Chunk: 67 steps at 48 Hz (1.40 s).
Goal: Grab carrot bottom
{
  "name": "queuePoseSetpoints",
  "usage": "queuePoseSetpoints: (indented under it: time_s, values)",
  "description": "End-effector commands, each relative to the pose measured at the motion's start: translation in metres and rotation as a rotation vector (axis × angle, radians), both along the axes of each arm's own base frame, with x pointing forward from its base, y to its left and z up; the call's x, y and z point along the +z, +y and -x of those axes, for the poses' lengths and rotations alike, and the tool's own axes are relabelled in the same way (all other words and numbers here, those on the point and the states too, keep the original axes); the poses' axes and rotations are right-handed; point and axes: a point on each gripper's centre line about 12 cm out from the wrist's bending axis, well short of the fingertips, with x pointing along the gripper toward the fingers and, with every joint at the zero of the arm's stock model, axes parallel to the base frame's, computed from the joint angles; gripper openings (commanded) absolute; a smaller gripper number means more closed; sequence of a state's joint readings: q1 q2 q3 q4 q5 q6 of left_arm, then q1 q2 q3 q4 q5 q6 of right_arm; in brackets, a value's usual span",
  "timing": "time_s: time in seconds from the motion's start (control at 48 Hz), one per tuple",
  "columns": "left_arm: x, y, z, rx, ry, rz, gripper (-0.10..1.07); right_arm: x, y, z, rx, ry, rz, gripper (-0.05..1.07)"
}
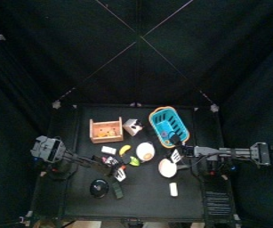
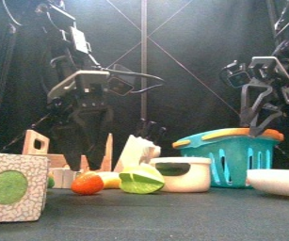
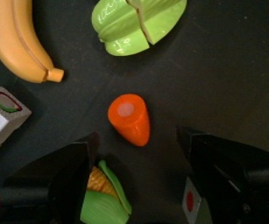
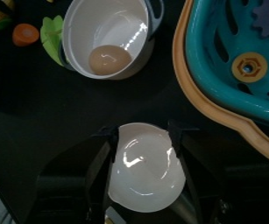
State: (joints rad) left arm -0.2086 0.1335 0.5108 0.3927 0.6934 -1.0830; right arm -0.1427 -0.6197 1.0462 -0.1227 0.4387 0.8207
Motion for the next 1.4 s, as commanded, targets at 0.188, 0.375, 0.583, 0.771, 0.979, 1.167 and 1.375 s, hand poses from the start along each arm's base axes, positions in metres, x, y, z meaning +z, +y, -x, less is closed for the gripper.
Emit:
queuePoseSetpoints:
  time_s: [0.188, 0.375, 0.583, 0.771, 0.979, 1.167, 1.375]
  values:
    - [-0.002, 0.001, -0.009, 0.015, -0.013, -0.019, 1.02, 0.002, 0.001, -0.004, 0.005, -0.031, -0.003, 0.85]
    - [-0.006, 0.0, -0.01, 0.034, -0.016, -0.009, 1.01, 0.001, 0.001, -0.004, 0.007, -0.028, 0.0, 0.84]
    - [-0.014, 0.0, -0.01, 0.031, -0.004, -0.007, 0.97, 0.0, 0.001, -0.004, 0.009, -0.023, 0.0, 0.84]
    - [-0.016, 0.0, -0.009, 0.03, -0.002, -0.009, 0.87, 0.0, 0.001, -0.004, 0.008, -0.023, 0.001, 0.84]
    - [-0.016, 0.001, -0.009, 0.026, -0.001, -0.014, 0.76, -0.001, 0.001, -0.004, 0.009, -0.021, 0.001, 0.84]
    - [-0.016, 0.001, -0.009, 0.024, -0.004, -0.016, 0.76, -0.003, 0.001, -0.003, 0.009, -0.015, 0.0, 0.84]
    - [0.005, 0.002, -0.009, 0.019, -0.051, -0.017, 0.76, -0.004, 0.001, -0.002, 0.008, -0.012, -0.002, 0.84]
